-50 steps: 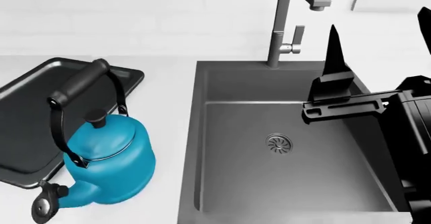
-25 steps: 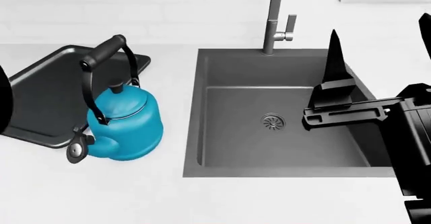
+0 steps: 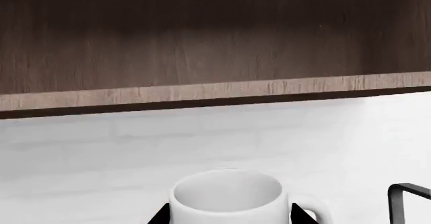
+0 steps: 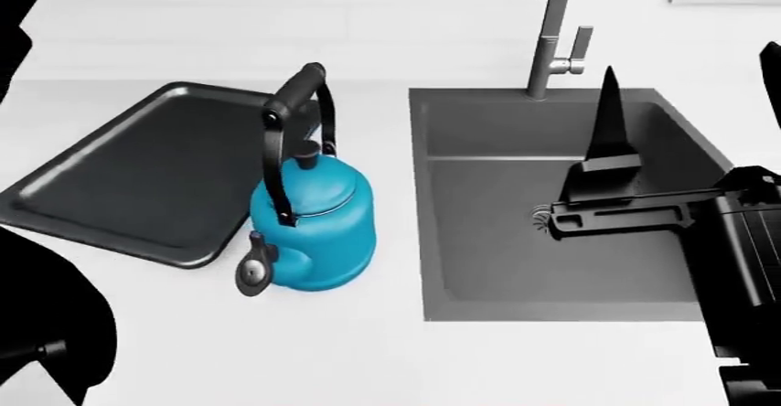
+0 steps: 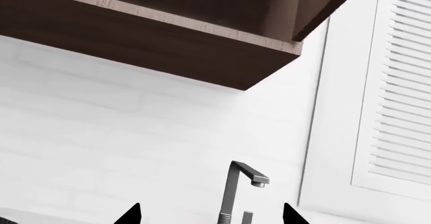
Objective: Pick the kettle from the counter and place it on the tray. Then pick the mug from the cabinet and place it on the tray. Then close the cabinet doors.
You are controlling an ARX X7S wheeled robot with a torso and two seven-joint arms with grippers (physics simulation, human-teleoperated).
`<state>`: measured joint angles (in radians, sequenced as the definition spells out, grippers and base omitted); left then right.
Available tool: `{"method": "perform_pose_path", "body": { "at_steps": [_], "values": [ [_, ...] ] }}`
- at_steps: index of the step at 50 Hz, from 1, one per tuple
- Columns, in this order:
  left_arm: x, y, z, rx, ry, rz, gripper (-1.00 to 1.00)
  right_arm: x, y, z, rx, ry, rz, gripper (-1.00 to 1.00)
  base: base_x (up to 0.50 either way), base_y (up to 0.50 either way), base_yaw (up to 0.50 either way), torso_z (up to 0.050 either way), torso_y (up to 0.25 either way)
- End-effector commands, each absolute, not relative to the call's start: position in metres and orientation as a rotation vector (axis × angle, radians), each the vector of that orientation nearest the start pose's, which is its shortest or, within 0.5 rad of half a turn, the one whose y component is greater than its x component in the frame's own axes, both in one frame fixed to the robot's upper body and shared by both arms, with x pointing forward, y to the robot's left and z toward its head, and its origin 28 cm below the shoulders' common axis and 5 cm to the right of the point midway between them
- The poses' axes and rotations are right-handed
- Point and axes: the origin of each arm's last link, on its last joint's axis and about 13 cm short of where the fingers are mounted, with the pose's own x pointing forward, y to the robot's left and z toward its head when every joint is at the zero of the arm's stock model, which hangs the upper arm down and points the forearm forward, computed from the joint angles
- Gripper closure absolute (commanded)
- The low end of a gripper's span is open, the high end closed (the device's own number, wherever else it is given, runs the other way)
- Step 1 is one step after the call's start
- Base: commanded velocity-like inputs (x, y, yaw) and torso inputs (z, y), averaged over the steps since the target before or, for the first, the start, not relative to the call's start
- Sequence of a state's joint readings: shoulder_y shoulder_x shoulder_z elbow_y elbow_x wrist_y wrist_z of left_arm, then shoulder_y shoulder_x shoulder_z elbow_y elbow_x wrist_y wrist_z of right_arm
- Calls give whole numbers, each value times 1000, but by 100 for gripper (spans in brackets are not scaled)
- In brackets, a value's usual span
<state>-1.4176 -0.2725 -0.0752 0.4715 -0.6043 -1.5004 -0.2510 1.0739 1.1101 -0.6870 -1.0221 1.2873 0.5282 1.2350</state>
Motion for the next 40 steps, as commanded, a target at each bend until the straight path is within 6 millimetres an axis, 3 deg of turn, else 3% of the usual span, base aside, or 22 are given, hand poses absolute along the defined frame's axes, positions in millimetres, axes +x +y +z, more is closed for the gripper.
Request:
{"method": "perform_pose_path", "body": {
  "at_steps": [1, 30, 40],
  "values": [
    [252, 244, 362, 79, -339, -91, 100, 159, -117, 267, -236, -445, -49, -100, 0, 500, 0, 0, 0],
    [261, 239, 355, 114, -299, -110, 100, 157, -117, 272, -236, -462, -56, -100, 0, 500, 0, 0, 0],
    [266, 239, 349, 119, -279, -110, 100, 150, -122, 309, -214, -487, -42, -100, 0, 158, 0, 0, 0]
  ]
}}
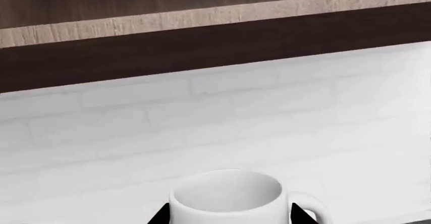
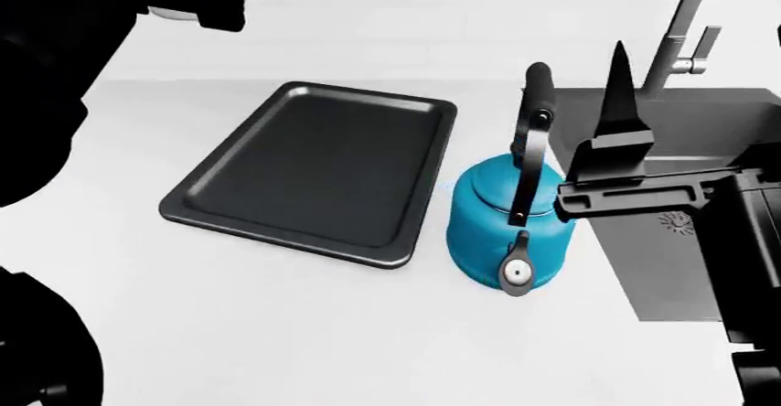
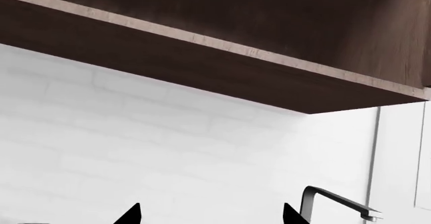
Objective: Pick the kettle from the counter and place it on the tray. Then pick the mug from the cabinet and place it on the tray. Then close the cabinet doors.
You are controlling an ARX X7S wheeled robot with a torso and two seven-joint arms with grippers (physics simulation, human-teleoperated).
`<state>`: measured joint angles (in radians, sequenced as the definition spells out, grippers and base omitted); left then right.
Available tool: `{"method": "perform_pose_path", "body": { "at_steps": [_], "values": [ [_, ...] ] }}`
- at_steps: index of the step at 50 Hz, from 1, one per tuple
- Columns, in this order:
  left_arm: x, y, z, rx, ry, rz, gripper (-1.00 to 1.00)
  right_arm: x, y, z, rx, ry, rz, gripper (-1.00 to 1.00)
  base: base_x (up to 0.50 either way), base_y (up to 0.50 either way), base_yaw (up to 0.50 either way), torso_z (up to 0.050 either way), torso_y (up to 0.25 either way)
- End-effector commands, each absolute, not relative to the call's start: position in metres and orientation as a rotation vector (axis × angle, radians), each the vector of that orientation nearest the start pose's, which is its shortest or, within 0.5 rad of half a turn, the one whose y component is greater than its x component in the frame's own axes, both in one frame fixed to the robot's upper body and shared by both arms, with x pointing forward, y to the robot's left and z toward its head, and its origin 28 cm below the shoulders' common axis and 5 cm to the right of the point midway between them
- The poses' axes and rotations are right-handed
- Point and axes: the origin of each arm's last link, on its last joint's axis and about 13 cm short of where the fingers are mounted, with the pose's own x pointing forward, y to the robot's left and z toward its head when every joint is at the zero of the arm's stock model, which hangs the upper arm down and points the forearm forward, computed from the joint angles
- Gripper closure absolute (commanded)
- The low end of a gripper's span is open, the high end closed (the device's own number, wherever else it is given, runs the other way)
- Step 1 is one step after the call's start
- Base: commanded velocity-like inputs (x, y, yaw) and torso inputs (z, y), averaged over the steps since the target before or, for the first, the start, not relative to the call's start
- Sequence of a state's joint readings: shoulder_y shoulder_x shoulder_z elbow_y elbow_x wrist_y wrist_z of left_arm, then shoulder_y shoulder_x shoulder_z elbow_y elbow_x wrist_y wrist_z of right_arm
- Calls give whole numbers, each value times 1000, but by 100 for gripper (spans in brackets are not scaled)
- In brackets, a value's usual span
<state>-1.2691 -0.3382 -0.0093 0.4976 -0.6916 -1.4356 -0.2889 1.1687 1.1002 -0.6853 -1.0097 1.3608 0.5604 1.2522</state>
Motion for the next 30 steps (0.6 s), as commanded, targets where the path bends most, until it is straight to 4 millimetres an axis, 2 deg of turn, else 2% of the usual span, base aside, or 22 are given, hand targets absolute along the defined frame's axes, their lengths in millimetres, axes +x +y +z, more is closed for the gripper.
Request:
{"method": "perform_pose_path", "body": {
  "at_steps": [1, 5, 8, 21, 26, 30],
  "values": [
    [267, 239, 348, 120, -275, -109, 100, 148, -123, 313, -210, -490, -40, -100, 0, 0, 0, 0, 0],
    [271, 239, 343, 118, -258, -107, 100, 141, -124, 330, -206, -509, -38, -100, 0, 0, 0, 0, 0],
    [274, 239, 340, 117, -247, -105, 100, 138, -124, 334, -204, -515, -34, -100, 0, 0, 0, 0, 0],
    [286, 239, 330, 103, -214, -97, 100, 138, -123, 332, -212, -523, -32, -100, 480, 0, 0, 0, 1],
    [296, 235, 326, 97, -198, -103, 100, 139, -124, 331, -207, -532, -41, -100, 17, 0, 0, 0, 2],
    [315, 227, 319, 92, -168, -101, 100, 138, -123, 330, -205, -534, -43, -100, 0, 0, 0, 0, 0]
  ]
}}
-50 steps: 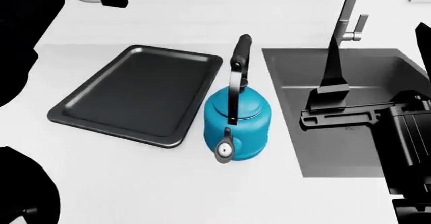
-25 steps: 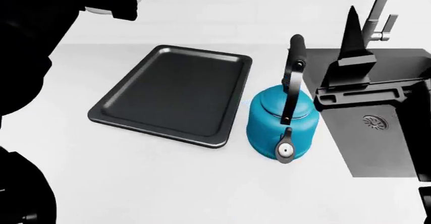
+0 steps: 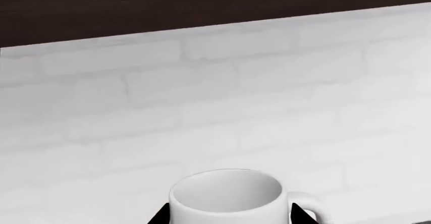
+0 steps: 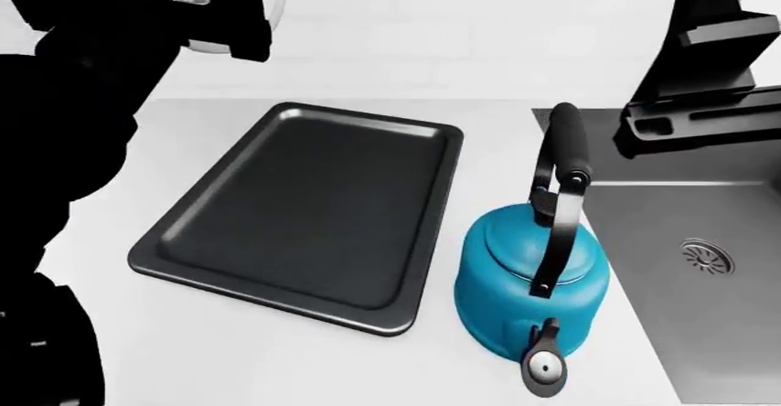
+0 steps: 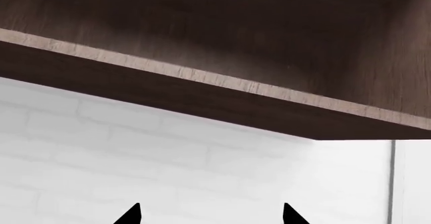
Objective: Pick the kettle from the counter and place it on the tray. Then pick the mug from the cabinet and place it on the tray. Then close the cabinet doors.
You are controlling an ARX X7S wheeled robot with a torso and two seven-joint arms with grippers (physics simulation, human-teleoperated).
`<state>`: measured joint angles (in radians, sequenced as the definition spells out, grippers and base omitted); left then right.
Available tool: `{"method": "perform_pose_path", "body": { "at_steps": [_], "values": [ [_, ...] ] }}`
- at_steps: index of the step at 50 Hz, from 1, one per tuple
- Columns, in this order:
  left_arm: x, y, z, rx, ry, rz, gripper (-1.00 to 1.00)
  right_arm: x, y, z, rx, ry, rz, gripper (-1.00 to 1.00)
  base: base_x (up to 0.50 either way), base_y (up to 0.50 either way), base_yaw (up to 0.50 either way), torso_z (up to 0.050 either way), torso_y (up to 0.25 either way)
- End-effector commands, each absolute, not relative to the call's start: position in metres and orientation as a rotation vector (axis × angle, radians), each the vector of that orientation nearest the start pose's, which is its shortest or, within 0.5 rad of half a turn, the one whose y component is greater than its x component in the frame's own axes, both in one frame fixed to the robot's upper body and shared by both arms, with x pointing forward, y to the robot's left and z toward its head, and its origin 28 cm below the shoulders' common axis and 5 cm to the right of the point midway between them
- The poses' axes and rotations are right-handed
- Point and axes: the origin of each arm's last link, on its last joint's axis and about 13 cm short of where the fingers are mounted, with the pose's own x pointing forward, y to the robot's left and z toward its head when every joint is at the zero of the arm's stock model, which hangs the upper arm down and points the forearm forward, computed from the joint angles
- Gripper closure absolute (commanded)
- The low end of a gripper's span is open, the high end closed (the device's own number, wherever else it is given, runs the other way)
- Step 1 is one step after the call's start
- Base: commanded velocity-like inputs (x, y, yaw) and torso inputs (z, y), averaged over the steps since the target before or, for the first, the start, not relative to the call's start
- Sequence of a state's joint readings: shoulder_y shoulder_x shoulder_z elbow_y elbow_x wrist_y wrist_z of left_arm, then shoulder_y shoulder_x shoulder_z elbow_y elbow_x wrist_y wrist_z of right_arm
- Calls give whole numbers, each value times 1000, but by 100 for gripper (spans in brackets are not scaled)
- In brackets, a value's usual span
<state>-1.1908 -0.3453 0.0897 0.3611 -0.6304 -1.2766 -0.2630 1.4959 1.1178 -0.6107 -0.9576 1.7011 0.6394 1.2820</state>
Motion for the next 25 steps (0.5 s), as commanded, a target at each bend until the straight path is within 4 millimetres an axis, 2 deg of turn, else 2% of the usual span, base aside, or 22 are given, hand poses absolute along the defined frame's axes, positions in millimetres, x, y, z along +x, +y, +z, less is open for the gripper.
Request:
{"method": "perform_pose_path", "body": {
  "at_steps": [1, 8, 18, 25],
  "values": [
    [321, 225, 316, 90, -157, -98, 100, 138, -124, 330, -207, -534, -46, -100, 0, 0, 0, 0, 0],
    [359, 211, 293, 71, -76, -81, 100, 139, -123, 329, -231, -527, -62, -100, 0, 0, 0, 0, 0],
    [388, 192, 265, 53, 11, -97, 100, 142, -124, 328, -228, -523, -69, -100, 0, 0, 0, 0, 1],
    [398, 186, 234, 68, 79, -100, 100, 142, -125, 325, -225, -517, -71, -100, 0, 0, 0, 0, 0]
  ]
}}
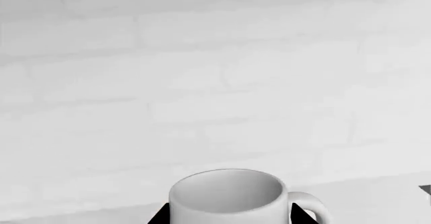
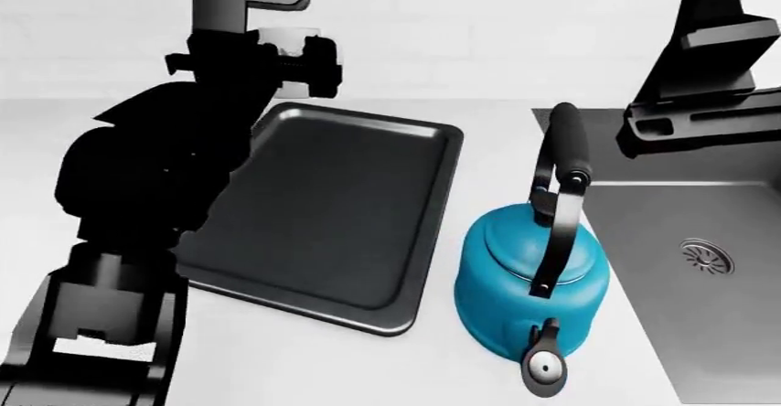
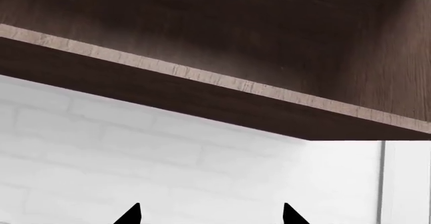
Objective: Pick the kettle from the counter and place it on the tray. Then pick the mug from the cabinet and place it on the tray. Then close the cabinet doors.
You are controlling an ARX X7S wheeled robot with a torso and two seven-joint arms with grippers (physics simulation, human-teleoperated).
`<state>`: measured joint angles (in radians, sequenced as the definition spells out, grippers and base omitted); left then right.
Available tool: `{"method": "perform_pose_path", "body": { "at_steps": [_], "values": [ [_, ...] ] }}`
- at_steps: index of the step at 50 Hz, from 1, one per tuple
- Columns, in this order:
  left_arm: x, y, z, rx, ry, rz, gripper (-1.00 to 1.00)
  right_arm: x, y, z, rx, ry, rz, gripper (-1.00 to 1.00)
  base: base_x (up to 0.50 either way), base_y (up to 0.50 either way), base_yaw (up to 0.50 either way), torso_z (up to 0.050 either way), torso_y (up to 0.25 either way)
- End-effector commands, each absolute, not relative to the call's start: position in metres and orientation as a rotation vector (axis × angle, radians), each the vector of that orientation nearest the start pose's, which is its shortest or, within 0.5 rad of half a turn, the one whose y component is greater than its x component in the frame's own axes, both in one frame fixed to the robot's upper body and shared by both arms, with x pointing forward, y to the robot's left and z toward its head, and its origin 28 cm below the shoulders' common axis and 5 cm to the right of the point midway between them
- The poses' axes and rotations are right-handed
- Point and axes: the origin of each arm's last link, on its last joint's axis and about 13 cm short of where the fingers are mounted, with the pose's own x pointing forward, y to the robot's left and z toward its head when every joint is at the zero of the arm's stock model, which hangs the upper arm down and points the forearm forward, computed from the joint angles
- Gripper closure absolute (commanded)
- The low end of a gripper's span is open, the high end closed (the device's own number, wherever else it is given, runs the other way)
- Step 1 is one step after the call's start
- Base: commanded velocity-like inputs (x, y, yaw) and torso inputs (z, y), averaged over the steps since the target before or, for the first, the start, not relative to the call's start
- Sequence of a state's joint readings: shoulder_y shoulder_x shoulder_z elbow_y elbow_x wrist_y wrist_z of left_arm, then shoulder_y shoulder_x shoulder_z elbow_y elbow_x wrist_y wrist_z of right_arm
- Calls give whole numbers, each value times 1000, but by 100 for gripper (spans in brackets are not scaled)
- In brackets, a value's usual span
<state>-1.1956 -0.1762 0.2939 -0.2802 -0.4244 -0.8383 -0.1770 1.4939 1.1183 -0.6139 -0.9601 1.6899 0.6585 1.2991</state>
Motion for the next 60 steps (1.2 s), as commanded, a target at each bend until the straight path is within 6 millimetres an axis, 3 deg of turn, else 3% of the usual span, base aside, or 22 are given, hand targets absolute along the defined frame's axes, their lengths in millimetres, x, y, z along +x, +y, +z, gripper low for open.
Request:
{"method": "perform_pose_path", "body": {
  "at_steps": [1, 17, 31, 32, 47, 53, 57, 60],
  "values": [
    [398, 185, 232, 66, 85, -101, 100, 143, -125, 325, -224, -515, -72, -100, 0, 0, 0, 0, 0],
    [403, 187, 205, 81, 152, -96, 100, 147, -125, 321, -227, -505, -76, -100, 0, 0, 0, 0, 0],
    [406, 190, 206, 56, 161, -77, 100, 149, -125, 319, -228, -501, -80, -100, 0, 0, 0, 0, 1],
    [406, 191, 206, 58, 160, -78, -100, 149, -124, 319, -229, -502, -79, -100, 0, 0, 0, 0, 0],
    [403, 195, 219, 44, 128, -91, -100, 149, -125, 318, -230, -500, -79, -100, 0, 0, 0, 0, 0],
    [387, 197, 255, -10, 7, -150, -100, 147, -123, 321, -226, -485, -70, -100, 0, 0, 0, 0, 0],
    [365, 200, 285, -22, -87, -189, -100, 143, -120, 323, -211, -418, -55, -100, 0, 0, 0, 0, 0],
    [346, 202, 296, -8, -131, -211, -100, 139, -116, 326, -192, -343, -71, -100, 0, 0, 0, 0, 0]
  ]
}}
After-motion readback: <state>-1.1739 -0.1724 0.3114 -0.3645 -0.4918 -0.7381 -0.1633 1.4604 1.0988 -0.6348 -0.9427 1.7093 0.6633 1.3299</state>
